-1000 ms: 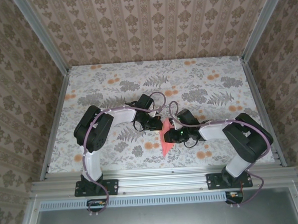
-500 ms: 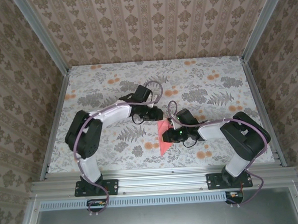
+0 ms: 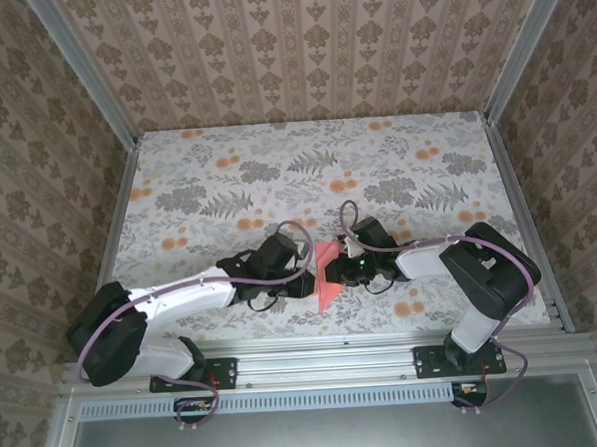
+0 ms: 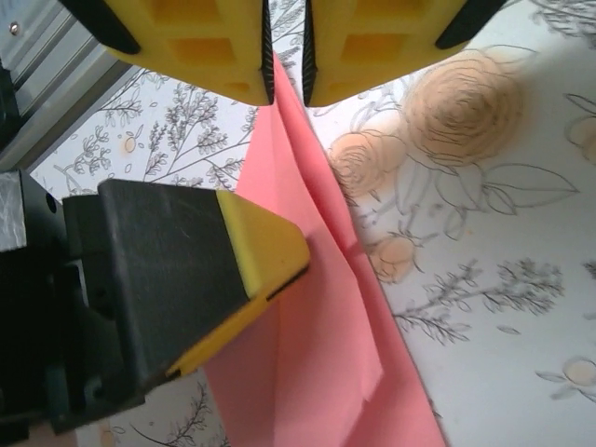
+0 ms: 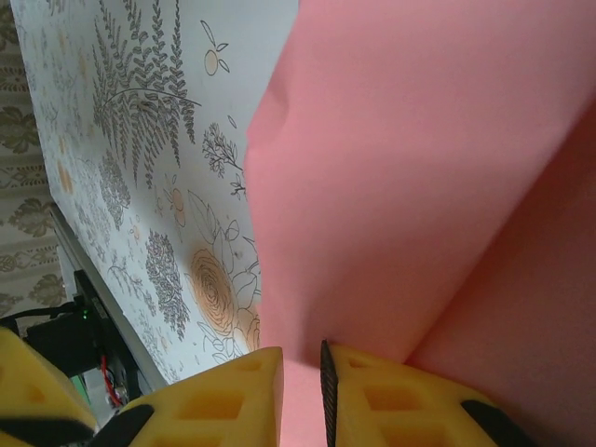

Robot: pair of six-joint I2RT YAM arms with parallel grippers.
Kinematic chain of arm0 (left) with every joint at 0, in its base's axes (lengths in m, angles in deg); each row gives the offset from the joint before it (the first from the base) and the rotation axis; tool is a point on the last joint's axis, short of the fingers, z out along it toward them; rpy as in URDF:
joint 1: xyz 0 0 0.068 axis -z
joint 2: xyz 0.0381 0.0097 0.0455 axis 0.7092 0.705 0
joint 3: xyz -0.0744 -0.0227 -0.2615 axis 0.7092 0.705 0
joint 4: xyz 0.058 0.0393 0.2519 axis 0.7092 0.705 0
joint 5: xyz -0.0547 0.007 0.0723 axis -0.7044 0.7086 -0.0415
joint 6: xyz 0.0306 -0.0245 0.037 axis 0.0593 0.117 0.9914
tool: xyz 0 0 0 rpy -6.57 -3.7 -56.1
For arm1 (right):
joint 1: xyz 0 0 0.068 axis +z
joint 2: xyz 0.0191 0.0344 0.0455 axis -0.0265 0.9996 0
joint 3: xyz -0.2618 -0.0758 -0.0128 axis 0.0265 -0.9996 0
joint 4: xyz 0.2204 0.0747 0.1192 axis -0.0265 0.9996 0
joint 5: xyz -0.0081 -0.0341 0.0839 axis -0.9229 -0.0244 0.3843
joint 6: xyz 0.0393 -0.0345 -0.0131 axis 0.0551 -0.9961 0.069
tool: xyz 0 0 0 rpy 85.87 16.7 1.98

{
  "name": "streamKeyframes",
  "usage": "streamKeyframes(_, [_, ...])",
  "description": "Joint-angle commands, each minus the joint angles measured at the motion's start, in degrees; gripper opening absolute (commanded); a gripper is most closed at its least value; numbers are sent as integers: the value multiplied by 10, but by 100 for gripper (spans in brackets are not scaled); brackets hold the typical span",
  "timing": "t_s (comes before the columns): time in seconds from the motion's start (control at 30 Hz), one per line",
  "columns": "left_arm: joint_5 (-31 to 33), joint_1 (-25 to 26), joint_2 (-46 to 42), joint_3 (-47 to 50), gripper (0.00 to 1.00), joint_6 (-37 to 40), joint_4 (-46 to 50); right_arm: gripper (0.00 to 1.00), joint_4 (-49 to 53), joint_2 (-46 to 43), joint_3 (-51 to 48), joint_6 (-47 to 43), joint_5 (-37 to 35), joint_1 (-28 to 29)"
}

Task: Fold a paper plane with a square sheet of paper (pick it up from the middle)
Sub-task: Fourth fold the wing at the center of the table.

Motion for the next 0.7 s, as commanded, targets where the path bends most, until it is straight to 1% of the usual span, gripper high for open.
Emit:
streamKeyframes(0.0, [51, 36, -5, 24, 16, -45, -101, 21, 15, -14, 1, 20, 12, 0])
streamKeyframes(0.1, [62, 62, 24, 26, 15, -40, -131, 21, 17, -16, 2, 26, 13, 0])
streamKeyframes(0.17, [52, 71, 50, 20, 14, -32, -153, 20, 18, -18, 1, 28, 13, 0])
streamKeyframes(0.27, [48, 82, 88, 5, 11, -23, -149, 20, 20, -19, -1, 30, 13, 0])
streamKeyframes(0.47, [55, 81, 123, 16, 7, -20, -142, 19, 20, -18, -3, 30, 11, 0])
streamKeyframes(0.67, [60, 67, 135, 32, 3, -17, -136, 18, 24, -25, 2, 28, 11, 0])
